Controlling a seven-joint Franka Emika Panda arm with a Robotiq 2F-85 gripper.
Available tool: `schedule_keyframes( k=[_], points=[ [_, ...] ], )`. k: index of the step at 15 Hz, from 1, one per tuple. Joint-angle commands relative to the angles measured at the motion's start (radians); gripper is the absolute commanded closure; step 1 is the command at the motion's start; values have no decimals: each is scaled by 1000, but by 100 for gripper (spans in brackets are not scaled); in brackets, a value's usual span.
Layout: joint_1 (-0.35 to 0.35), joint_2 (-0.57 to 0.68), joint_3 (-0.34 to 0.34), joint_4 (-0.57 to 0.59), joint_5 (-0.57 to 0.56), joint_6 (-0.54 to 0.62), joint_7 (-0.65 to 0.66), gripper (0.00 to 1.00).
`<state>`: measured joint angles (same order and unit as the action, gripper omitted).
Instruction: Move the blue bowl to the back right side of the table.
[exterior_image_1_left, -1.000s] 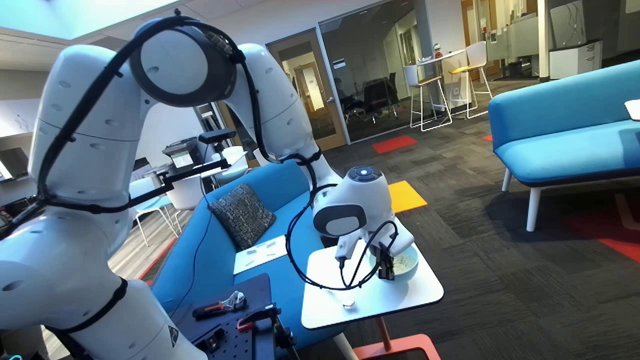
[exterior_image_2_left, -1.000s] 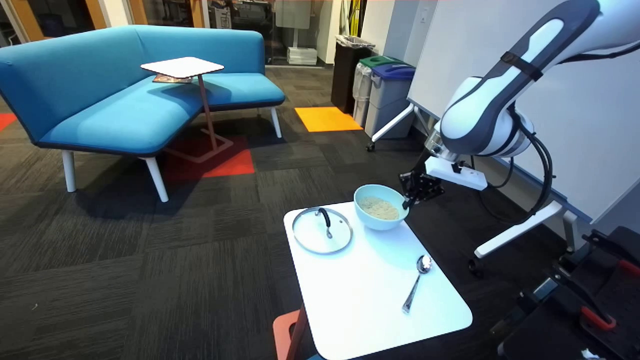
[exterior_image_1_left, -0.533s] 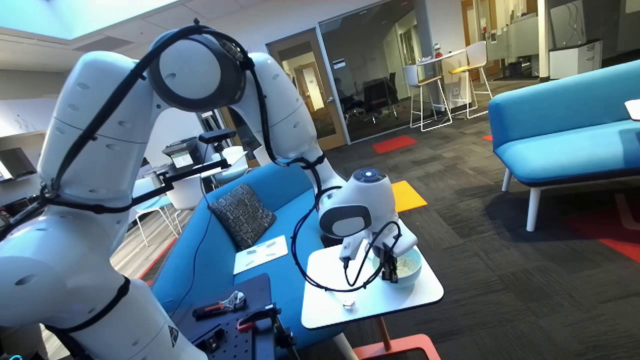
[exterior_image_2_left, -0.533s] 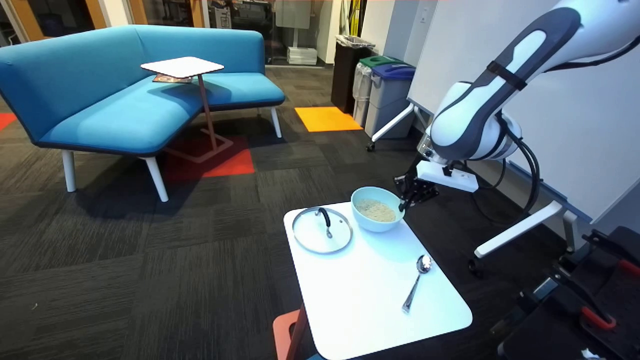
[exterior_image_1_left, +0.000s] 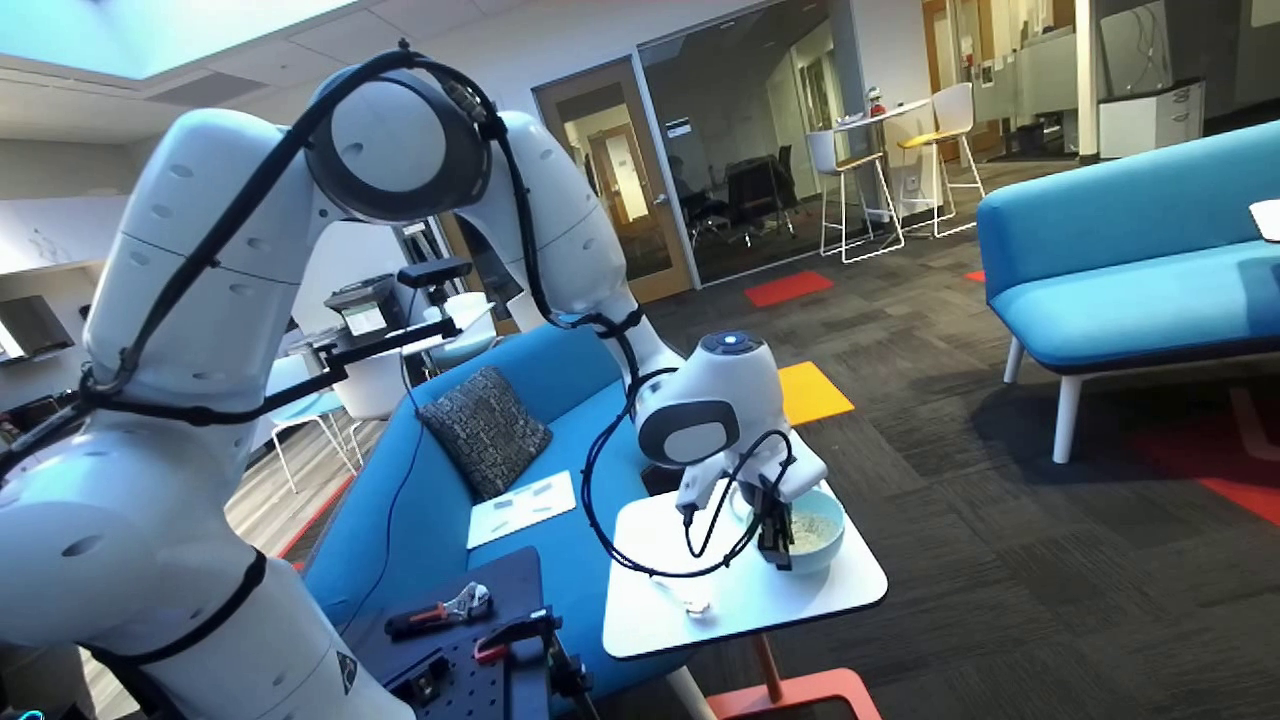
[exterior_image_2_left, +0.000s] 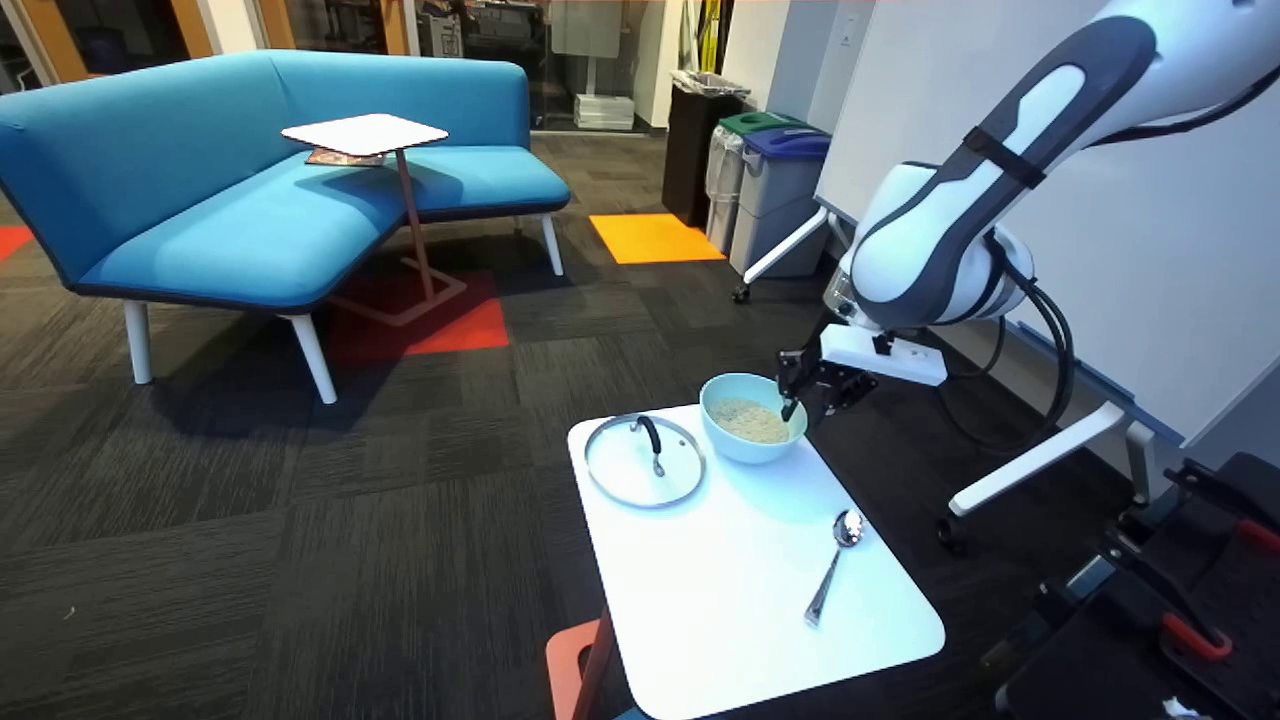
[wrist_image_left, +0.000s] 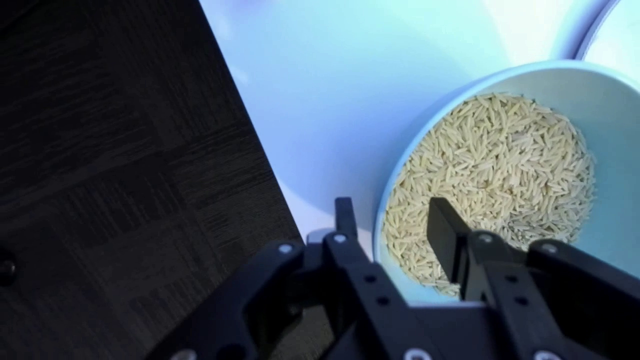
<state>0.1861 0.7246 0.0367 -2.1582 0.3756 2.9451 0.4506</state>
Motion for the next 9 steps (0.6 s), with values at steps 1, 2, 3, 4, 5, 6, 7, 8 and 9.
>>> schedule_keyframes(
  k=[1,2,3,4,5,6,7,8,9],
  points=[
    [64,-53,-50,-40,-19,-35,57,24],
    [81,-64,-64,-54,-26,-36,61,18],
    [109,-86,-88,-78,-39,-44,72,12],
    [127,-102,-103,-95,-52,-48,73,3],
    [151,-123,-124,-117,-66,-53,77,0],
    [170,-150,-140,-143,-84,-57,74,0],
    [187,-177,-155,-168,-106,-62,75,0],
    [202,-209,-168,-196,-132,-63,67,0],
    [211,-235,-180,-217,-157,-61,60,0]
  ],
)
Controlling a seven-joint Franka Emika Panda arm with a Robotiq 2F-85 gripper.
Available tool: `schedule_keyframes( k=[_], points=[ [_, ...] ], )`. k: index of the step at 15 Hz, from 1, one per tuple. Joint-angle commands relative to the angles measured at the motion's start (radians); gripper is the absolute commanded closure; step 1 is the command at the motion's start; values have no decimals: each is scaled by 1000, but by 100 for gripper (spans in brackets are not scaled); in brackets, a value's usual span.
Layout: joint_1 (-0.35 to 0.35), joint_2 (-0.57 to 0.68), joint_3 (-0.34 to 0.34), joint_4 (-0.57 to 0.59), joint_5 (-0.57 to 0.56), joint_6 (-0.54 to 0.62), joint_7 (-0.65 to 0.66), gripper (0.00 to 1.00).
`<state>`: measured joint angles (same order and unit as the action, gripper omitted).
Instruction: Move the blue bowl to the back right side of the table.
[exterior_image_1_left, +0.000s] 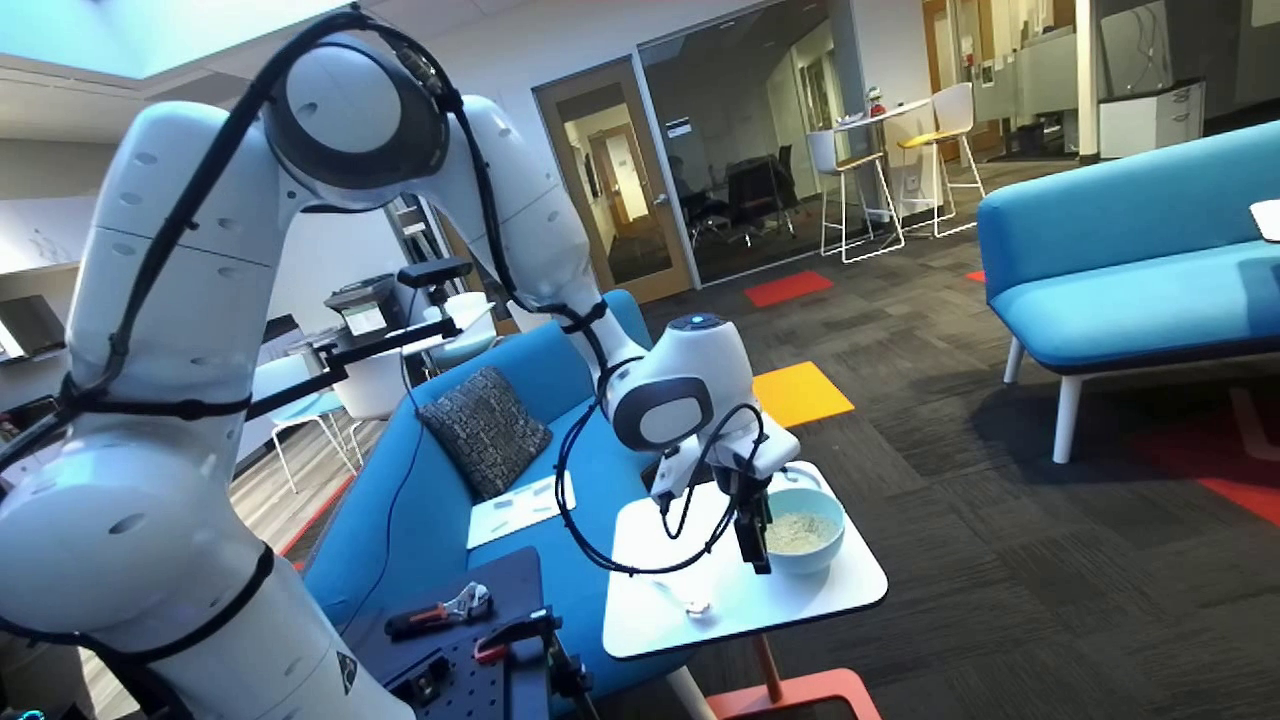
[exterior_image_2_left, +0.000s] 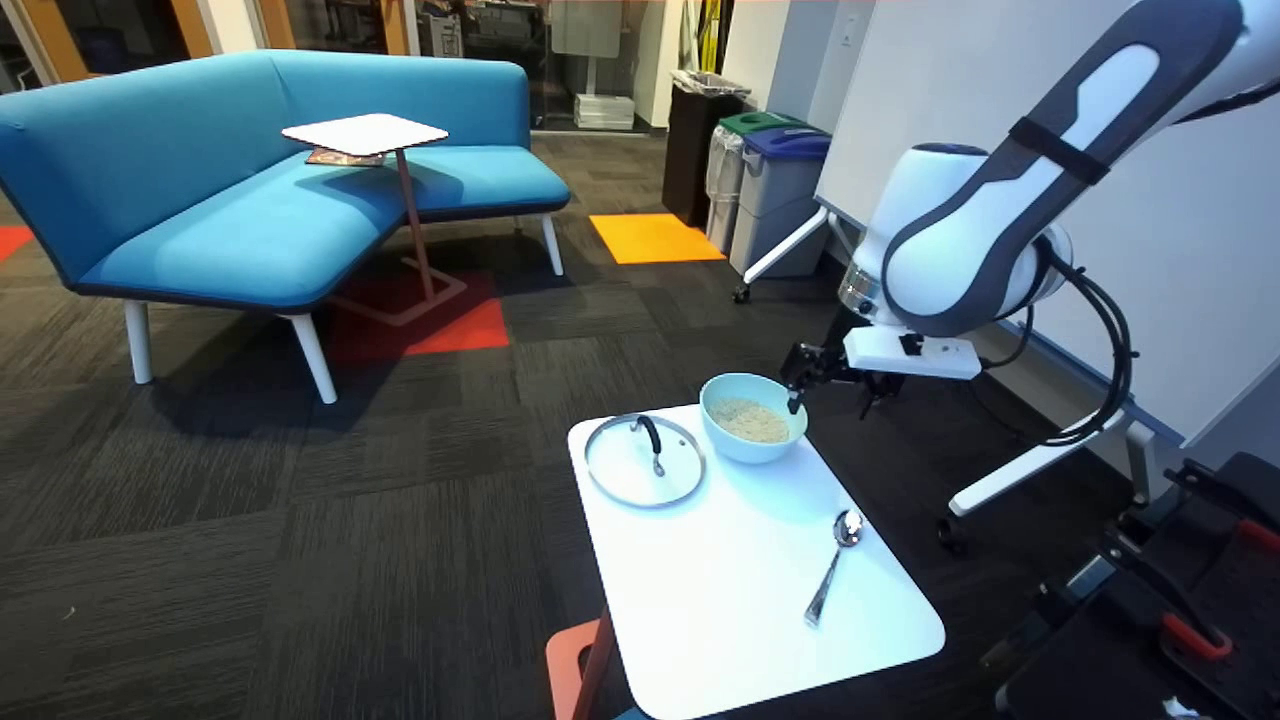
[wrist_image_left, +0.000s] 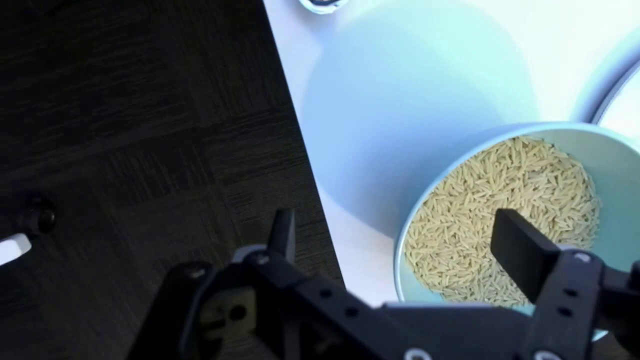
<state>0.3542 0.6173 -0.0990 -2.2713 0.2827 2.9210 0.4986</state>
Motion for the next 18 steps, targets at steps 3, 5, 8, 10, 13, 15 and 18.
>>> schedule_keyframes(
  k=[3,5,8,10,13,15,18],
  points=[
    [44,-221,-53,-170,-143,-35,-22,0],
    [17,-286,-33,-204,-184,-49,-50,0],
    [-35,-368,12,-233,-219,-124,-114,0],
    [-82,-414,55,-243,-219,-186,-169,0],
    [-140,-463,105,-246,-207,-281,-242,0],
    [-166,-479,126,-241,-208,-342,-268,0],
    [-190,-486,152,-235,-195,-399,-307,0]
  ],
)
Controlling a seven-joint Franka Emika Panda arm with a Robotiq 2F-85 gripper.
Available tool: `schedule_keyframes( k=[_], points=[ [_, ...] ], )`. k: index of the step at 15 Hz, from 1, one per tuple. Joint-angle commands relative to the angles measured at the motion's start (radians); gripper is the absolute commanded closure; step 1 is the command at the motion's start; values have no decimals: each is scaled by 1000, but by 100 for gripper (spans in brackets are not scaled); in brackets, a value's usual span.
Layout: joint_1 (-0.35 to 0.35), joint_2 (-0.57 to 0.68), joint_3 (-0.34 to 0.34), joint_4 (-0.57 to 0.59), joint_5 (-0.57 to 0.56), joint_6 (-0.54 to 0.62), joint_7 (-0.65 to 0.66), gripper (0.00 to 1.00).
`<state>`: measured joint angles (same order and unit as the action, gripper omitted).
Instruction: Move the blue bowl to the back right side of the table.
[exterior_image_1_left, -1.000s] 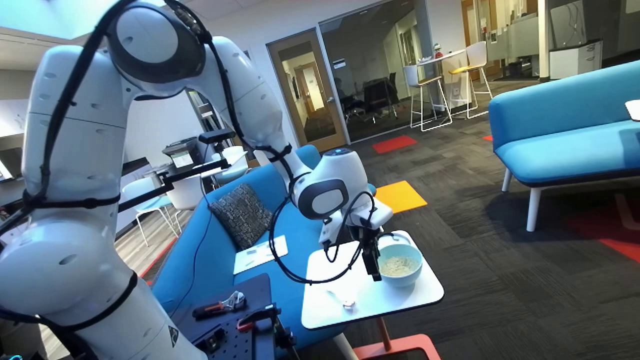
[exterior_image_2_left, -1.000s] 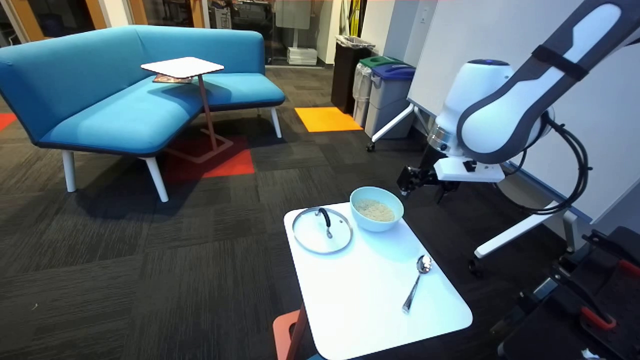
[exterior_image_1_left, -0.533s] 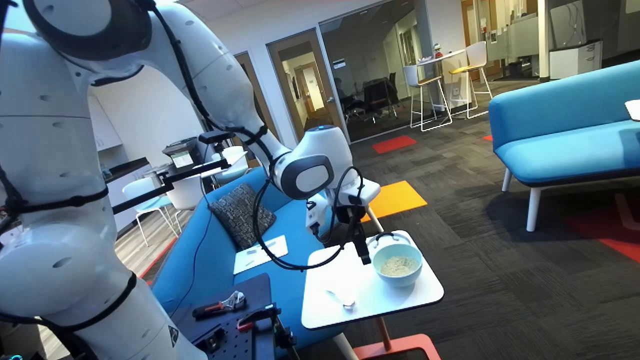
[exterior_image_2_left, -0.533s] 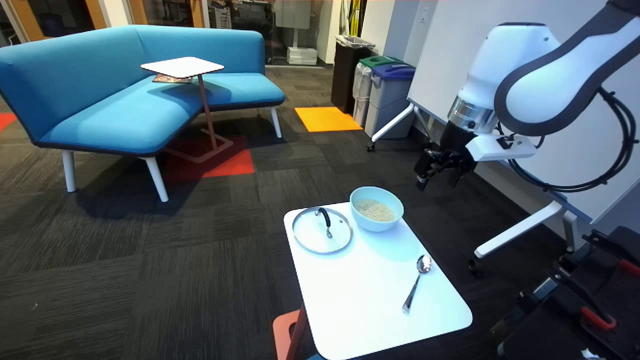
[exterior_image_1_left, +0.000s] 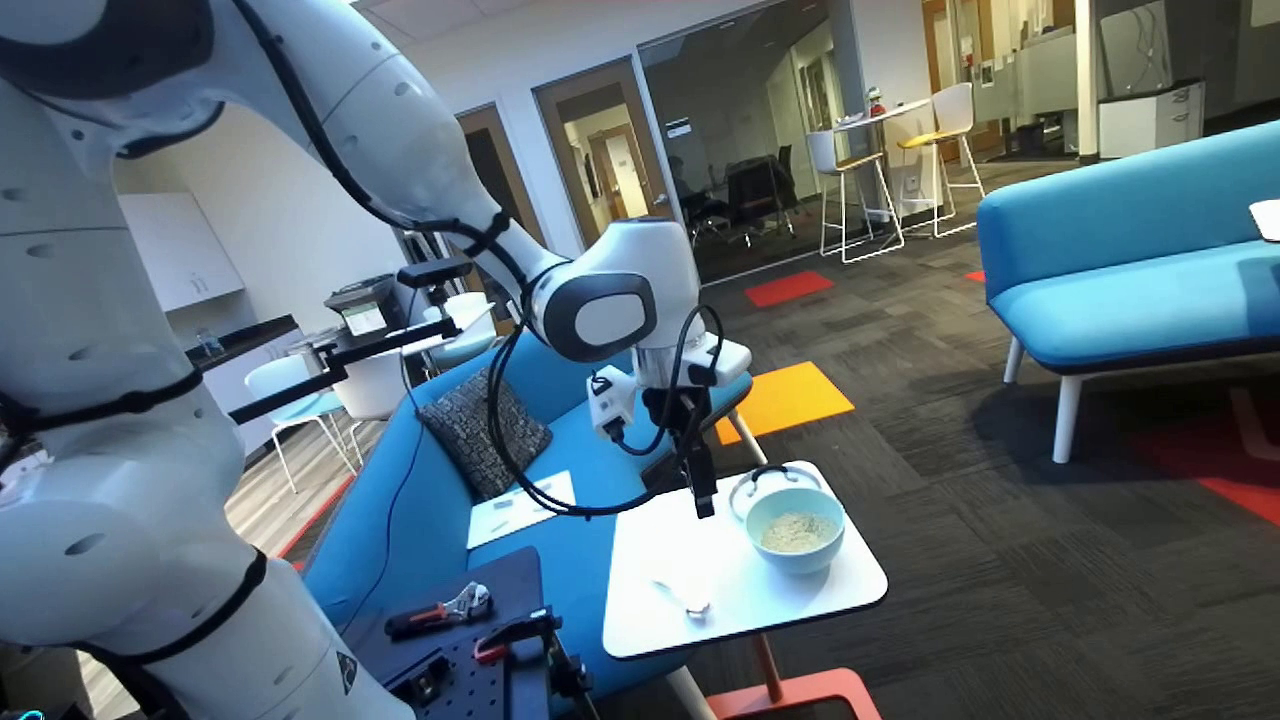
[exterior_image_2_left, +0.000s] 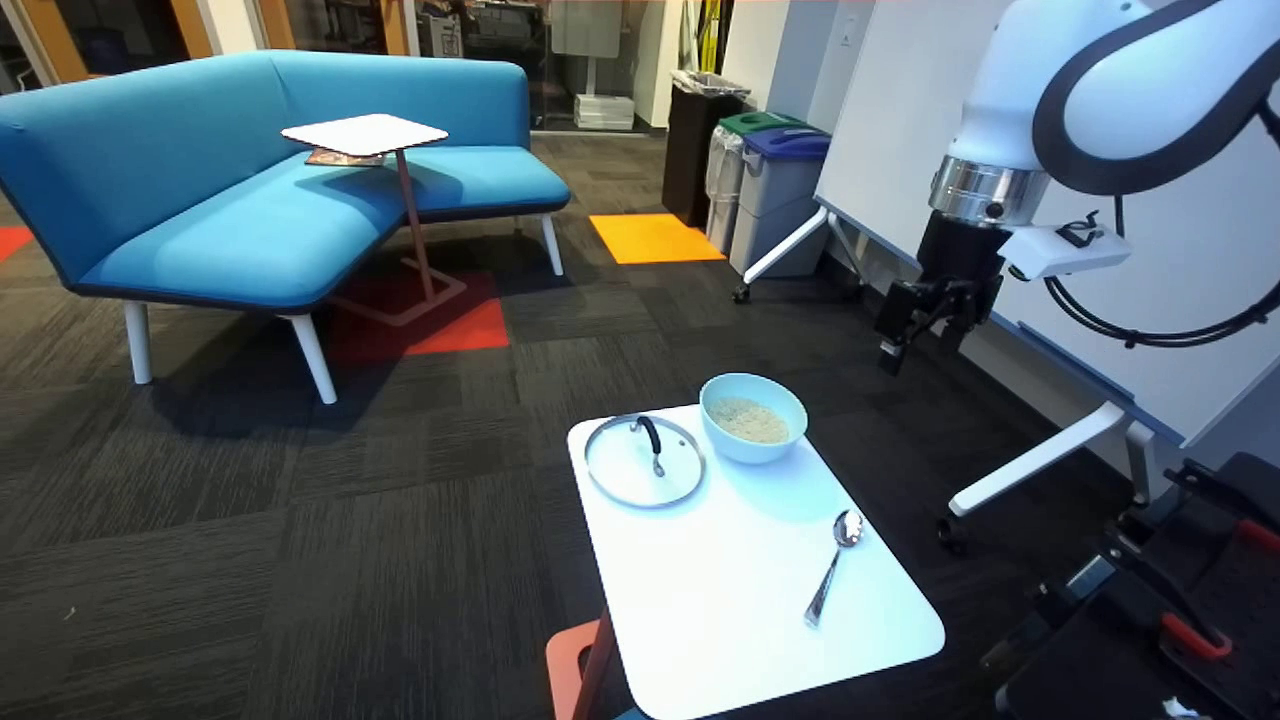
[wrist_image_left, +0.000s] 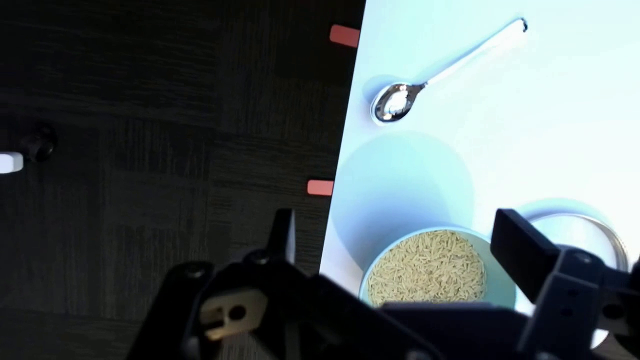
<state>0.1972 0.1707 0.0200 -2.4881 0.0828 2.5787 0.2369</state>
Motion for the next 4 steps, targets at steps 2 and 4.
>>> schedule_keyframes(
  k=[2,4],
  points=[
    [-36,-5,35,1,-6,-23,-11,0],
    [-38,-2,37,2,-6,-22,-11,0]
  ],
)
